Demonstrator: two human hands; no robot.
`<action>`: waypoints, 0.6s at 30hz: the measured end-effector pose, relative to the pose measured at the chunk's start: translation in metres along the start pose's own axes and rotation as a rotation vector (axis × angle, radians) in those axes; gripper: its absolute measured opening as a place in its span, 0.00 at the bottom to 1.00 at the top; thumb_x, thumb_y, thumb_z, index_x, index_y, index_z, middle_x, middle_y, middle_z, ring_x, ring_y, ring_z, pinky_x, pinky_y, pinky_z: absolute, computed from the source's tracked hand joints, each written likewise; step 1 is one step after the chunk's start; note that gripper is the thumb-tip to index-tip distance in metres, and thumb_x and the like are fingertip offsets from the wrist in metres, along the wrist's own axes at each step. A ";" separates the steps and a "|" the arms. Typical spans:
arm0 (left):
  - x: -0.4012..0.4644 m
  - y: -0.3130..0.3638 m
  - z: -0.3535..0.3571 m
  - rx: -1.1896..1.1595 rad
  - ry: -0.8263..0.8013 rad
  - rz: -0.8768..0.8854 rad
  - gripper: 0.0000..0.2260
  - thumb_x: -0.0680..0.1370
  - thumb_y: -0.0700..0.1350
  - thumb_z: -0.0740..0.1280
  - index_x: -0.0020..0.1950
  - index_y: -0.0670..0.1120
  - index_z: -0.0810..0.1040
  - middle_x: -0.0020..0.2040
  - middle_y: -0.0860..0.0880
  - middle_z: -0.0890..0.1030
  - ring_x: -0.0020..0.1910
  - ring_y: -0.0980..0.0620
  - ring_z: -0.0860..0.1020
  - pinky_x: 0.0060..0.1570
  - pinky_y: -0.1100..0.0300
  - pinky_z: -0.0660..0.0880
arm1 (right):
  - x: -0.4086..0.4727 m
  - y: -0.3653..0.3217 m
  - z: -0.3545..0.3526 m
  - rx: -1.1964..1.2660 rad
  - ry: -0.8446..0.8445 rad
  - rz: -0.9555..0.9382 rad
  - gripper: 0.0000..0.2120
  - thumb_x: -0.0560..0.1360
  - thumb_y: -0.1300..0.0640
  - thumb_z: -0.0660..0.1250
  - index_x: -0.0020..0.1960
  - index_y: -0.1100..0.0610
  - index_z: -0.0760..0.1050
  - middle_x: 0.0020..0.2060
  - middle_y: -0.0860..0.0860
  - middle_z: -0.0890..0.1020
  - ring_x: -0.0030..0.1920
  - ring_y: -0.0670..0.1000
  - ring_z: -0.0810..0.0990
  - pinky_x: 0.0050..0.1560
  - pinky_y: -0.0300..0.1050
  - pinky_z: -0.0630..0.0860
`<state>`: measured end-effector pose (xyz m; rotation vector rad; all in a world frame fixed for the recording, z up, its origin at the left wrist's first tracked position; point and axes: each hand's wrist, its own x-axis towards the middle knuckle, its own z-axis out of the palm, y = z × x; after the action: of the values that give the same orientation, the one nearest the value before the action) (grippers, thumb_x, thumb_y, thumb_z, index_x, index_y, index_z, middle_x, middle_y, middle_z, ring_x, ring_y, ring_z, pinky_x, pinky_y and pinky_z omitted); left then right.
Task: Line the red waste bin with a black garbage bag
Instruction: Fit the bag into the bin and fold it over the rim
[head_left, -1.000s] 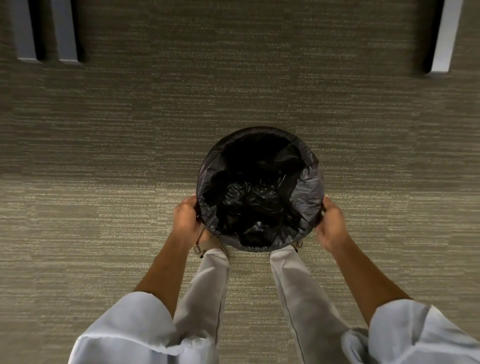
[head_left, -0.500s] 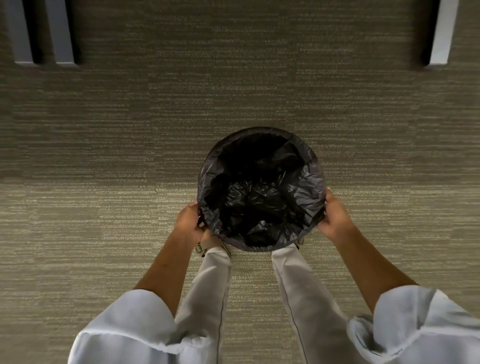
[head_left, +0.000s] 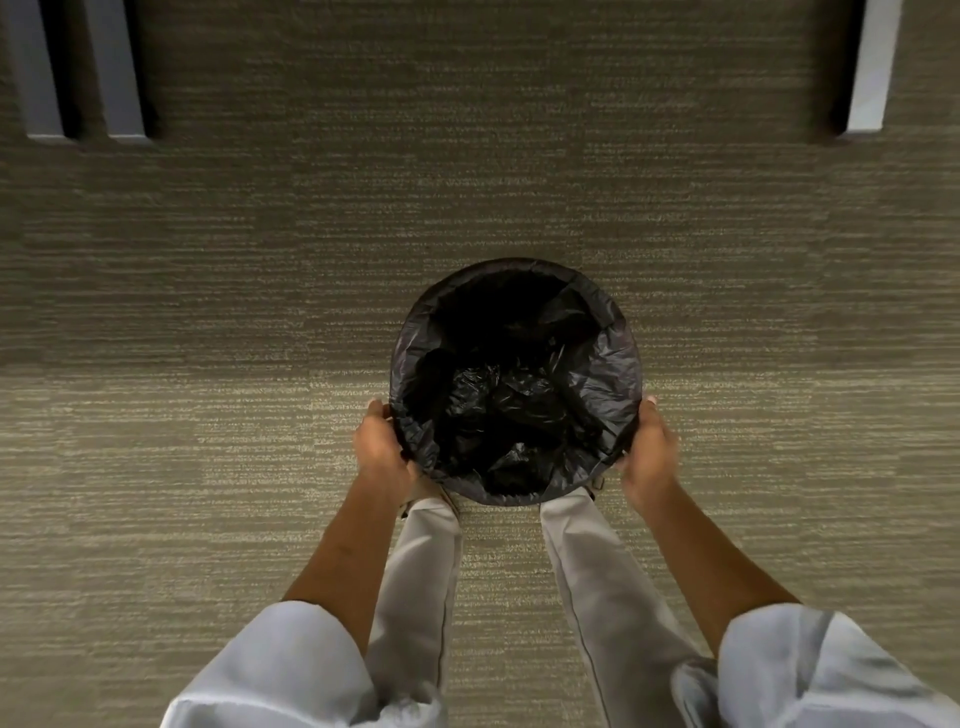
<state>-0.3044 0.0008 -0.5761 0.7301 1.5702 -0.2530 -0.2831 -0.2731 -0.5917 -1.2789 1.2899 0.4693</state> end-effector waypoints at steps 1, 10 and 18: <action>0.000 0.001 0.000 -0.003 -0.010 -0.005 0.19 0.84 0.51 0.54 0.47 0.41 0.78 0.31 0.46 0.86 0.28 0.51 0.85 0.22 0.60 0.78 | 0.001 -0.003 0.000 0.037 -0.046 0.055 0.24 0.83 0.45 0.54 0.67 0.61 0.75 0.61 0.59 0.82 0.57 0.56 0.83 0.57 0.52 0.80; 0.008 0.003 -0.005 0.194 -0.008 0.020 0.20 0.83 0.55 0.55 0.44 0.44 0.78 0.35 0.48 0.86 0.37 0.49 0.85 0.25 0.62 0.78 | 0.003 -0.019 0.004 0.064 -0.187 0.179 0.31 0.83 0.39 0.46 0.69 0.59 0.74 0.64 0.59 0.80 0.63 0.58 0.79 0.65 0.58 0.75; 0.018 0.012 -0.011 0.480 -0.008 0.089 0.17 0.83 0.51 0.54 0.52 0.41 0.77 0.46 0.42 0.80 0.38 0.48 0.76 0.35 0.55 0.71 | 0.000 -0.020 -0.006 0.008 -0.292 0.103 0.26 0.83 0.42 0.51 0.65 0.58 0.77 0.56 0.55 0.86 0.56 0.54 0.85 0.56 0.52 0.81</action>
<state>-0.3063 0.0220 -0.5888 1.1646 1.4775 -0.5775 -0.2683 -0.2849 -0.5821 -1.0944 1.1119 0.6968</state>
